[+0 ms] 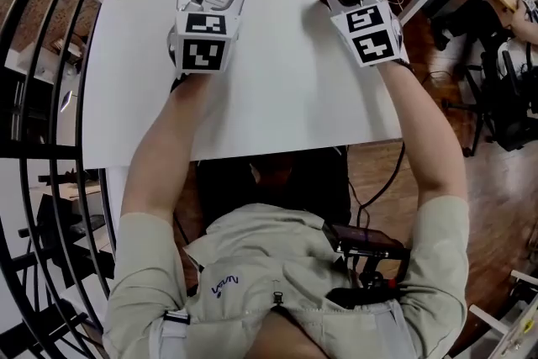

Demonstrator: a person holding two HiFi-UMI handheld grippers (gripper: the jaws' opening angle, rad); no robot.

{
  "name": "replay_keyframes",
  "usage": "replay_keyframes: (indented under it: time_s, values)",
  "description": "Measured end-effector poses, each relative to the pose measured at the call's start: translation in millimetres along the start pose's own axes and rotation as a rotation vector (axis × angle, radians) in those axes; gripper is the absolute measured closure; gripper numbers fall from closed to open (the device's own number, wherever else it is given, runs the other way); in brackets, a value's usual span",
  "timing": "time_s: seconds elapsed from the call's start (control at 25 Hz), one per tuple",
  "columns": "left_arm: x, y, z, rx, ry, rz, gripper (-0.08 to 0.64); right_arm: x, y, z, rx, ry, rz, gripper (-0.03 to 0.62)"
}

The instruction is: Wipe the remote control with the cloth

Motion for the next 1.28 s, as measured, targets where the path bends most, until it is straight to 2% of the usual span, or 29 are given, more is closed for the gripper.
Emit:
replay_keyframes:
  time_s: [0.48, 0.6, 0.8, 0.88, 0.96, 1.12, 1.28]
  values:
    - [34, 14, 46, 0.044, 0.131, -0.071, 0.319, 30, -14, 38, -0.006, 0.149, -0.054, 0.465]
    - [32, 11, 54, 0.088, 0.168, -0.089, 0.319, 32, -19, 44, -0.016, 0.175, -0.045, 0.465]
    - [38, 15, 55, 0.075, 0.25, -0.072, 0.319, 37, -18, 47, -0.052, 0.22, -0.032, 0.459]
    - [37, 16, 58, 0.082, 0.258, -0.066, 0.319, 38, -16, 50, -0.069, 0.237, -0.029, 0.456]
    - [41, 17, 60, 0.1, 0.301, -0.066, 0.319, 40, -16, 54, -0.094, 0.265, -0.031, 0.448]
    - [49, 14, 69, 0.18, 0.373, -0.087, 0.314, 46, -19, 57, -0.123, 0.321, 0.012, 0.422]
    - [50, 13, 69, 0.187, 0.385, -0.085, 0.313, 47, -23, 51, -0.115, 0.315, 0.075, 0.377]
Point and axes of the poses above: the fingertips, and each gripper's own axes: z forward along the fingers, y to its left, x out of its underside, the point moved 7 cm from there along -z, backward along the fingers, and after that the axes turned 9 degrees about z, right-handed, at the moved point
